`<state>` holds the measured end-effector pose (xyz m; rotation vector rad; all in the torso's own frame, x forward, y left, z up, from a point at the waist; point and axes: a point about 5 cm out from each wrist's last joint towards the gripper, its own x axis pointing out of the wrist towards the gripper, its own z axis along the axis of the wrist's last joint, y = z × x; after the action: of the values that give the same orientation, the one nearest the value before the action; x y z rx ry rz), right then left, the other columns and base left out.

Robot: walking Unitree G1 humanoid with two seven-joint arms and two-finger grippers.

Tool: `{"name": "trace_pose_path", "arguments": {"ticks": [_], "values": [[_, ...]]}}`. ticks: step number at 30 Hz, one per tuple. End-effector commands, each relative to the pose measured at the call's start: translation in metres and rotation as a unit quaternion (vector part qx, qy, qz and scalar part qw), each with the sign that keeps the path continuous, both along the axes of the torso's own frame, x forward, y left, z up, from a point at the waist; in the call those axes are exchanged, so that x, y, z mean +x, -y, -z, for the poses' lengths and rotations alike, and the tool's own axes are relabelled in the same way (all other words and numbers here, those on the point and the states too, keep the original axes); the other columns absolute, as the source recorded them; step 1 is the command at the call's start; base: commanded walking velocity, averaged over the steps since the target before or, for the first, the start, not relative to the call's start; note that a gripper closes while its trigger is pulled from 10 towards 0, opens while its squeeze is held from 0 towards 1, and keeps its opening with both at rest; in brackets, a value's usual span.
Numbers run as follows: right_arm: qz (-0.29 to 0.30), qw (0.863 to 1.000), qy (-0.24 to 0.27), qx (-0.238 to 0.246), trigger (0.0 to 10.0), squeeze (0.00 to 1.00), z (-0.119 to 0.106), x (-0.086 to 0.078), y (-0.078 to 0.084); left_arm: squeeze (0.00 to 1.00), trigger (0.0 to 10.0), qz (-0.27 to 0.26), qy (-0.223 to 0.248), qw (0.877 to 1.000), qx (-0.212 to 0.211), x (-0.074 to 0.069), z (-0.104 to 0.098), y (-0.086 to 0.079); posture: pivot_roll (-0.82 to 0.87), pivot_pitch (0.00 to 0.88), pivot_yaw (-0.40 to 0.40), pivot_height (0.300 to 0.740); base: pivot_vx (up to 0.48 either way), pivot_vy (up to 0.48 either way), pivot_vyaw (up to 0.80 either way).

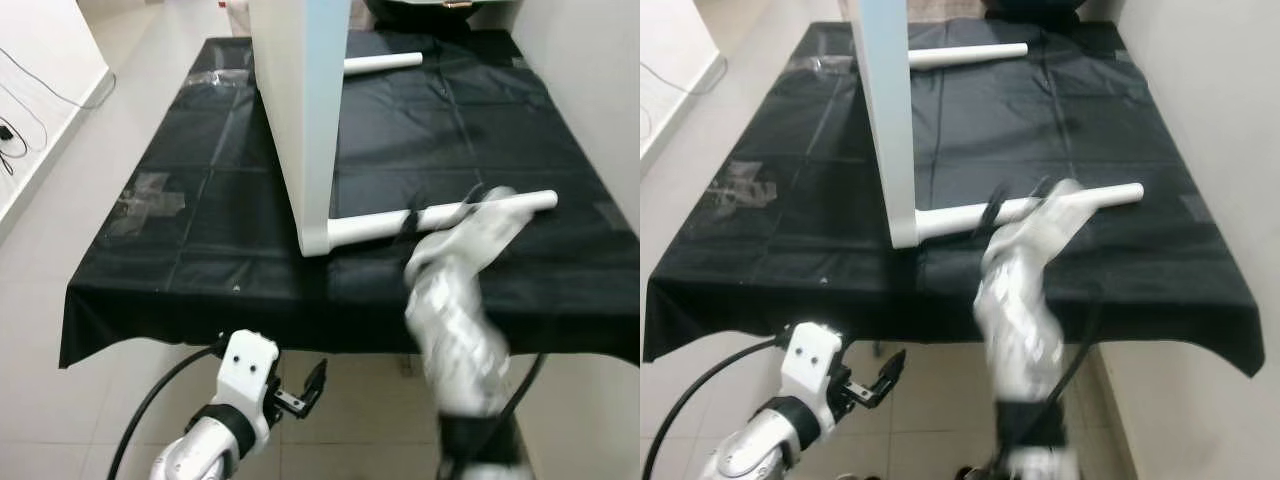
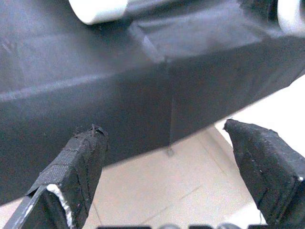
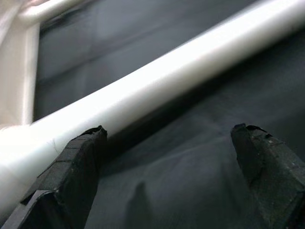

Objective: Building children table

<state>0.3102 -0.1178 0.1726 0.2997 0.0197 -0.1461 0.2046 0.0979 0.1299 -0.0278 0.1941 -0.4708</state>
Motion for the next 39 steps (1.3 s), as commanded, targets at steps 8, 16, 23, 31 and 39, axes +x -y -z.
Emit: {"name": "trace_pose_path", "arguments": {"ticks": [8,16,23,31,39], "values": [[-0.089,0.966,0.1,-0.22,10.0,0.0,0.004,-0.04,0.01,0.0,10.0,-0.025,0.009,0.999,0.022,0.01,0.009,-0.006,0.07,0.118,-0.007,0.74,0.0,-0.038,0.0],[-0.111,0.957,0.095,-0.25,10.0,0.0,0.017,-0.048,0.009,0.0,10.0,-0.037,0.01,0.999,0.017,0.017,0.012,-0.009,0.07,0.096,-0.01,0.74,0.157,-0.383,0.0],[-0.114,0.956,0.085,-0.258,10.0,0.0,0.024,-0.046,0.01,0.0,10.0,-0.038,0.009,0.999,0.013,0.023,0.015,-0.009,0.06,0.082,-0.014,0.74,0.291,-0.38,0.0],[-0.118,0.955,0.082,-0.26,10.0,0.0,0.027,-0.048,0.012,0.0,10.0,-0.043,0.001,0.999,-0.01,0.025,0.018,-0.01,0.06,0.077,-0.015,0.74,0.228,-0.277,0.0],[-0.12,0.956,0.08,-0.257,10.0,0.0,0.029,-0.05,0.013,0.0,10.0,-0.046,0.011,0.999,-0.013,0.025,0.015,-0.012,0.06,0.076,-0.014,0.74,0.0,0.0,0.0]]}}
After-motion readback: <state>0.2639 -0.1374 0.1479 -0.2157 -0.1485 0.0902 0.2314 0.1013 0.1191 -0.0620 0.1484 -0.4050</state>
